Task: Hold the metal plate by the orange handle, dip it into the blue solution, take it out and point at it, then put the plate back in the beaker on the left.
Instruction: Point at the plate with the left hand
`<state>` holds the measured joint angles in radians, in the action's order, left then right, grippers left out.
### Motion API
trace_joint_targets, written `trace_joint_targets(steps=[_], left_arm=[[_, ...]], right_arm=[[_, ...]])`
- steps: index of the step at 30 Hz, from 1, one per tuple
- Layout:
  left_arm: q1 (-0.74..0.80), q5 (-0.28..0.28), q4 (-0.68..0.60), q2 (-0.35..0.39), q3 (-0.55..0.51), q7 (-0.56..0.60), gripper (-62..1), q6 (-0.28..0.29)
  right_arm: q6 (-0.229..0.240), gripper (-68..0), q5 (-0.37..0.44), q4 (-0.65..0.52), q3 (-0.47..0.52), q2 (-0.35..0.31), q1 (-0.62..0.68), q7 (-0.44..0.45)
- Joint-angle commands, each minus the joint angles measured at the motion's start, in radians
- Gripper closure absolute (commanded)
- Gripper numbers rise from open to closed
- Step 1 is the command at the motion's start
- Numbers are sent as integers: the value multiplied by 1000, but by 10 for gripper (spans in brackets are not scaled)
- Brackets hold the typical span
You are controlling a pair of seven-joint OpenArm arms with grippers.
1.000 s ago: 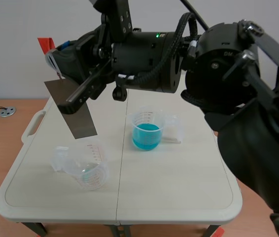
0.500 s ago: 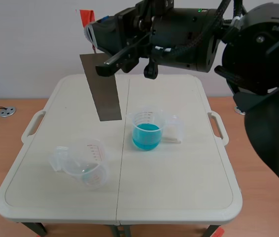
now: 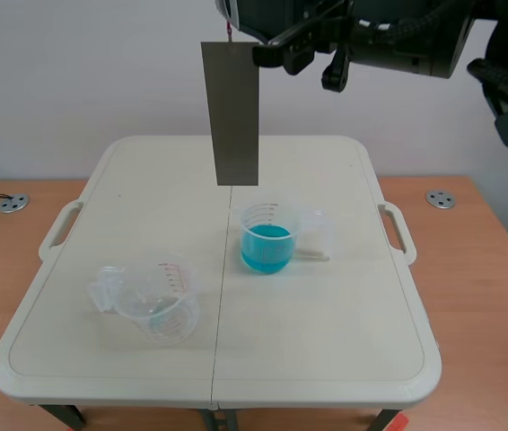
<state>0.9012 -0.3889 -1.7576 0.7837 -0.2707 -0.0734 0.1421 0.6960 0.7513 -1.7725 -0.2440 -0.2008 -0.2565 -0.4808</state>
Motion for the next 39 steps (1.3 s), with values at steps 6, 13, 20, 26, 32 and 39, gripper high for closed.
trace_joint_targets(steps=[6,13,20,26,32,39], left_arm=[[-131,-77,-8,78,21,12,-19,89],[-288,-80,-8,117,127,16,-19,169],[-468,-79,-8,117,287,16,-19,218],[-635,-79,-4,94,443,-19,-19,220],[-795,-71,42,20,563,-76,-19,220],[-944,19,160,-116,652,-111,-19,220]], right_arm=[[0,-13,24,-3,6,-37,-66,5],[0,-13,84,95,5,-52,-106,4],[0,-13,126,187,5,-60,-157,0],[0,-13,152,248,5,-60,-173,0],[1,-13,174,277,5,-60,-179,0],[1,-13,177,277,5,-60,-179,0]])
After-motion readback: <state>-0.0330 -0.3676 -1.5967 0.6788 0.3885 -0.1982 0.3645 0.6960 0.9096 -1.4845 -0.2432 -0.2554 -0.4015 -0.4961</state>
